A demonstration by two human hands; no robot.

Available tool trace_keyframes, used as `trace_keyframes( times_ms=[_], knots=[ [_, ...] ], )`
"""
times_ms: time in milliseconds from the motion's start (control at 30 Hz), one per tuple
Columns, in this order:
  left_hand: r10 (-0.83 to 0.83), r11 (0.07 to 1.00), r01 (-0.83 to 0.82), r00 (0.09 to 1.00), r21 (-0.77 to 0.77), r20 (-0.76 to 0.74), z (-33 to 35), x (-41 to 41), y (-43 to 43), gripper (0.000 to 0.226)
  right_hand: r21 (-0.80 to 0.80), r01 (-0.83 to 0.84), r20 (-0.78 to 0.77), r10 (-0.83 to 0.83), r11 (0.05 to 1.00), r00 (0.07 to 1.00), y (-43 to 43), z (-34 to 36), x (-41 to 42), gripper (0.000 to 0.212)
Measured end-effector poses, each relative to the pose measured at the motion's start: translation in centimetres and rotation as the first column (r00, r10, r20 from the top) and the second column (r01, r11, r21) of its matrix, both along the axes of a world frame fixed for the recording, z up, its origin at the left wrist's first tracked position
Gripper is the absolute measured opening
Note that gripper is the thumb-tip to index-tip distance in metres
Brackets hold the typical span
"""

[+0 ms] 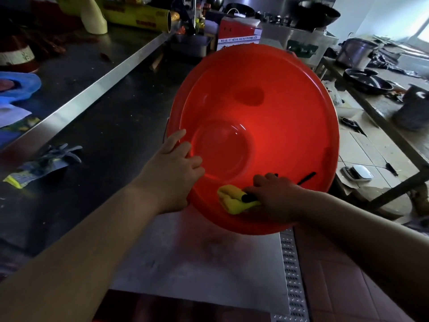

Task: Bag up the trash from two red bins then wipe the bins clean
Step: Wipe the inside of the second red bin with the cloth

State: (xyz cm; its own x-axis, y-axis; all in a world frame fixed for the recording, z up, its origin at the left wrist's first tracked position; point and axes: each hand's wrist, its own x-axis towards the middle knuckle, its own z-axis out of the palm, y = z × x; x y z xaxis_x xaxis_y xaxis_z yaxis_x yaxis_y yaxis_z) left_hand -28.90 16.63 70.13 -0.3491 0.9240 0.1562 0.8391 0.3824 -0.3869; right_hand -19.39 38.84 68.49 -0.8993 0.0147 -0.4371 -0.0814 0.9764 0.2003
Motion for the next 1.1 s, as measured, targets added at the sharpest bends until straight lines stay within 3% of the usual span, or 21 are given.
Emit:
trace_keyframes(
  times_ms=[167, 333, 433, 500, 667, 867, 967, 1100],
  knots=[
    [-0.127, 0.988, 0.124, 0.992, 0.09, 0.022, -0.9, -0.3, -0.1, 0.026, 0.135, 0.07, 0.136, -0.088, 0.988, 0.987, 1.2, -6.0, -4.8, 0.048],
    [-0.16, 0.969, 0.159, 0.987, 0.189, -0.009, -1.4, -0.1, 0.0, 0.014, 0.113, 0.221, 0.15, -0.237, 0.969, 0.96, 2.1, -9.9, -8.6, 0.043],
    [-0.117, 0.969, 0.122, 0.992, 0.215, -0.036, -1.4, -0.3, 0.0, 0.032, 0.1, 0.242, 0.137, -0.255, 0.965, 0.957, 1.9, -10.6, -9.5, 0.044],
    [-0.112, 0.966, 0.123, 0.992, 0.227, -0.06, -1.4, -0.4, 0.1, 0.036, 0.102, 0.23, 0.156, -0.244, 0.968, 0.957, 1.4, -9.9, -9.2, 0.044],
    [-0.107, 0.97, 0.112, 0.994, 0.215, -0.037, -1.0, -0.6, 0.4, 0.018, 0.062, 0.065, 0.12, -0.072, 0.996, 0.99, 1.0, -4.4, -4.5, 0.044],
    [-0.116, 0.974, 0.116, 0.993, 0.195, -0.014, -0.8, -0.8, 0.5, 0.021, -0.03, -0.022, 0.106, 0.025, 0.999, 0.994, 0.2, 3.3, 4.3, 0.046],
    [-0.136, 0.973, 0.135, 0.991, 0.188, -0.005, -0.6, -0.7, 0.9, 0.02, -0.051, 0.027, 0.099, -0.022, 0.998, 0.995, 0.2, 2.9, 3.8, 0.043],
    [-0.166, 0.97, 0.165, 0.986, 0.179, -0.01, -0.6, -0.5, 1.1, 0.018, 0.054, 0.037, 0.108, -0.043, 0.998, 0.993, 1.2, -2.4, -1.0, 0.04]
  ],
)
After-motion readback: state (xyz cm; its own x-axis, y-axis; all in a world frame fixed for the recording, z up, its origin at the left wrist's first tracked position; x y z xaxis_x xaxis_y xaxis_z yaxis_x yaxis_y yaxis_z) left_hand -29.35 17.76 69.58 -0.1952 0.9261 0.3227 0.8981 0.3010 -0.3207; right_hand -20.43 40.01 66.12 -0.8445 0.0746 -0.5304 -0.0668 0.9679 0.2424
